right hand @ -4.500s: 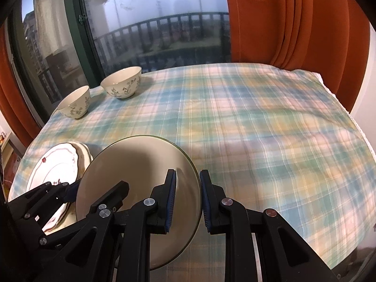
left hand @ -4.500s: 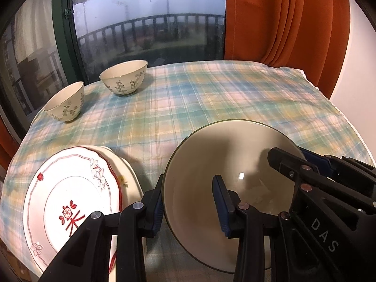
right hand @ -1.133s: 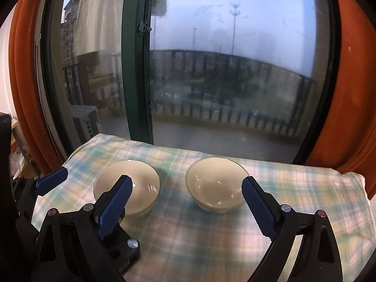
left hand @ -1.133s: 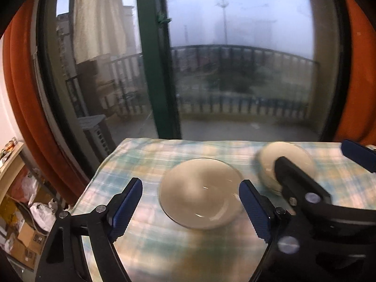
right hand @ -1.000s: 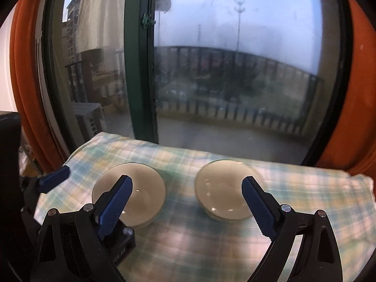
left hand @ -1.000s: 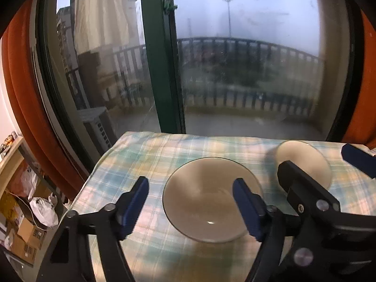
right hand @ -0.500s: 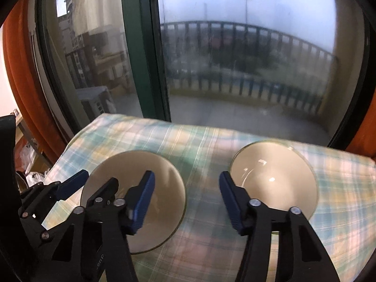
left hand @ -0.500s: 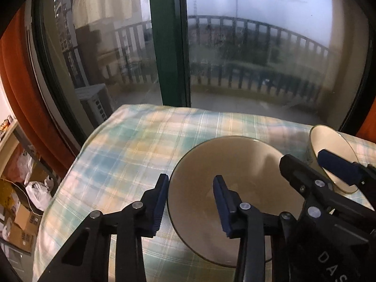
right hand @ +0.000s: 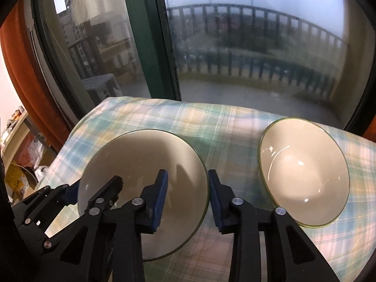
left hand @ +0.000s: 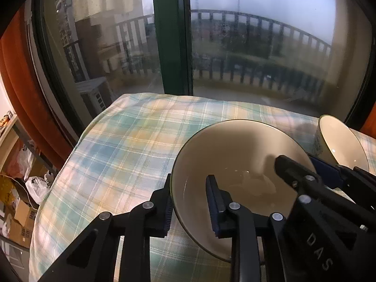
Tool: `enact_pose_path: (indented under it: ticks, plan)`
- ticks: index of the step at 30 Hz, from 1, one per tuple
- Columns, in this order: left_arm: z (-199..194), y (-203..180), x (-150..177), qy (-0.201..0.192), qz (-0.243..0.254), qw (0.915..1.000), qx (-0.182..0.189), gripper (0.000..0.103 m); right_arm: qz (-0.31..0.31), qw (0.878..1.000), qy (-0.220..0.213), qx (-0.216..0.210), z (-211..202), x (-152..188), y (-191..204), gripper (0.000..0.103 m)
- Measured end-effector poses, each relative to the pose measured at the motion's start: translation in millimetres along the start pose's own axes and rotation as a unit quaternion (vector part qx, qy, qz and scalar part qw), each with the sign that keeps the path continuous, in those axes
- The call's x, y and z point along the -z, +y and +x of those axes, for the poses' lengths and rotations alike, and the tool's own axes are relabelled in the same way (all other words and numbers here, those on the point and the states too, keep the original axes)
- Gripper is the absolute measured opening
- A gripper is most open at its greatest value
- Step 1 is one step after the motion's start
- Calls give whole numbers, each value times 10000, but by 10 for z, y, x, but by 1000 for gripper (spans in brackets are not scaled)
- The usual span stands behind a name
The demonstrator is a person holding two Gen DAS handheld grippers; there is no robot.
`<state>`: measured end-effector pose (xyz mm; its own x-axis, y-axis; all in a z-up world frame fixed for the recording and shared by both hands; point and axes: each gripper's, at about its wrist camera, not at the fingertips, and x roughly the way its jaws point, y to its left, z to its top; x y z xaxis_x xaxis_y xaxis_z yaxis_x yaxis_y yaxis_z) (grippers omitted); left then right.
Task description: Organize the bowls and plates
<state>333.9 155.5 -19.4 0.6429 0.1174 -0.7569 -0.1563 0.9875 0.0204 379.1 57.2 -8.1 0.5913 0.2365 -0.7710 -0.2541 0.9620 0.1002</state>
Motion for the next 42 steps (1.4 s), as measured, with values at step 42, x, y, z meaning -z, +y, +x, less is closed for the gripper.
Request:
enact_pose_path:
  ticks: [42]
  plan:
    - [-1039,-274,150,-634,-44,9979,161,23,143,9978,-442,478,-1071,121,-156,16]
